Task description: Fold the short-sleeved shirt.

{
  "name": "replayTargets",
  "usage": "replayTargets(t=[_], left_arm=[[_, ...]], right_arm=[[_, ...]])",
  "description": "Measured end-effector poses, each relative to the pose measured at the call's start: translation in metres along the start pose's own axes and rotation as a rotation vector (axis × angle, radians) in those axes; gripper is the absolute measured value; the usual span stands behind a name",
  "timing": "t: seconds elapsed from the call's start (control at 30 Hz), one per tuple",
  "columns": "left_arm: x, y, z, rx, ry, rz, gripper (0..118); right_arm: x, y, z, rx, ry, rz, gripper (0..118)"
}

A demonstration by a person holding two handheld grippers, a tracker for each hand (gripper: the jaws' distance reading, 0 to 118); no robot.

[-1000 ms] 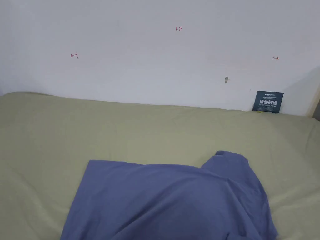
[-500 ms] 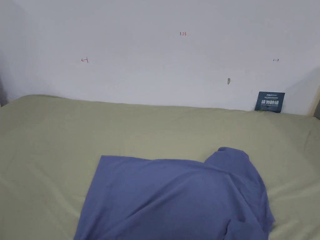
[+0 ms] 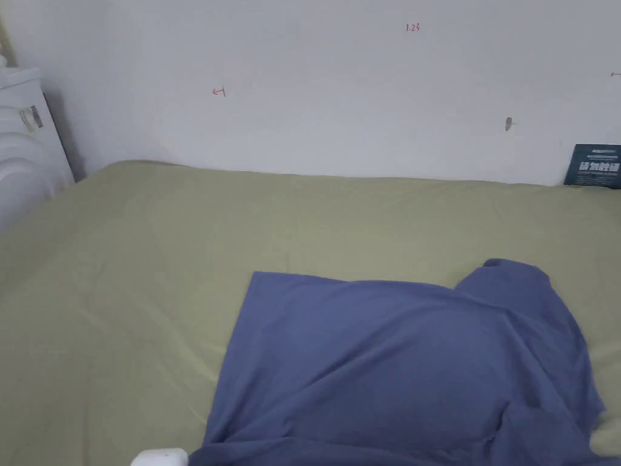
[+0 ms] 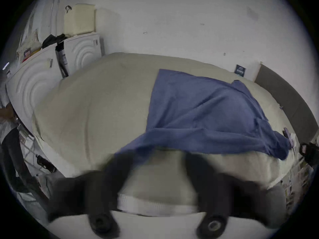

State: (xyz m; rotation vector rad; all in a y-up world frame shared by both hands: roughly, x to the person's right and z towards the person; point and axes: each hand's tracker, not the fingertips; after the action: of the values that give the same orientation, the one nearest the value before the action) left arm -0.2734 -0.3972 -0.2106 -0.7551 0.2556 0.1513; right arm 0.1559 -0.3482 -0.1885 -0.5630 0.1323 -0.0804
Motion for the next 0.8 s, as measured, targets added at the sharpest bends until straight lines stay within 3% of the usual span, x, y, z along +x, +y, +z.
replayTargets(t=[0.03, 0.07, 0.13, 0.17, 0.2, 0.23, 0.27, 0.33, 0.5, 0.57, 0.6, 0.63, 0.7, 0.73, 0.8], left_arm=[[-0.002, 0.003, -0.015, -0.021, 0.010, 0.010, 108], [-0.004, 0.003, -0.026, -0.031, 0.024, 0.051, 118], [-0.007, 0.004, -0.048, -0.066, -0.009, 0.105, 118], [-0.007, 0.007, -0.060, -0.097, -0.022, 0.113, 118], [-0.005, 0.013, -0.071, -0.143, -0.019, 0.097, 118], [-0.003, 0.016, -0.072, -0.148, -0.030, 0.078, 110], [-0.001, 0.018, -0.075, -0.127, -0.053, 0.058, 89], [0.007, 0.025, -0.079, -0.139, -0.038, -0.001, 6], [0.018, 0.024, -0.069, -0.103, -0.056, -0.060, 6], [0.015, 0.025, -0.066, -0.098, -0.060, -0.068, 6], [0.014, 0.026, -0.066, -0.096, -0.061, -0.070, 6], [0.012, 0.025, -0.065, -0.096, -0.065, -0.069, 6], [0.007, 0.025, -0.063, -0.096, -0.073, -0.058, 6], [0.006, 0.025, -0.061, -0.092, -0.076, -0.058, 6], [0.003, 0.024, -0.059, -0.073, -0.092, -0.068, 6]], right_arm=[[0.003, 0.003, -0.003, 0.007, -0.005, 0.001, 0], [0.007, 0.005, -0.006, 0.007, -0.004, 0.003, 0], [0.015, 0.007, -0.011, 0.002, -0.005, 0.002, 6], [0.018, 0.010, -0.015, -0.006, -0.009, 0.001, 21], [0.023, 0.011, -0.018, -0.021, -0.013, -0.006, 47], [0.027, 0.012, -0.022, -0.043, -0.007, -0.017, 72], [0.031, 0.012, -0.029, -0.056, -0.017, -0.018, 75], [0.039, 0.014, -0.042, -0.078, -0.026, -0.022, 75], [0.051, 0.014, -0.092, -0.206, -0.058, 0.026, 75], [0.049, 0.013, -0.108, -0.279, -0.045, 0.029, 69], [0.045, 0.014, -0.111, -0.302, -0.050, 0.022, 53], [0.042, 0.014, -0.109, -0.283, -0.049, 0.025, 2], [0.033, 0.013, -0.102, -0.211, -0.117, 0.087, 1], [0.031, 0.015, -0.099, -0.173, -0.102, 0.112, 1], [0.032, 0.021, -0.092, -0.139, -0.072, 0.076, 1]])
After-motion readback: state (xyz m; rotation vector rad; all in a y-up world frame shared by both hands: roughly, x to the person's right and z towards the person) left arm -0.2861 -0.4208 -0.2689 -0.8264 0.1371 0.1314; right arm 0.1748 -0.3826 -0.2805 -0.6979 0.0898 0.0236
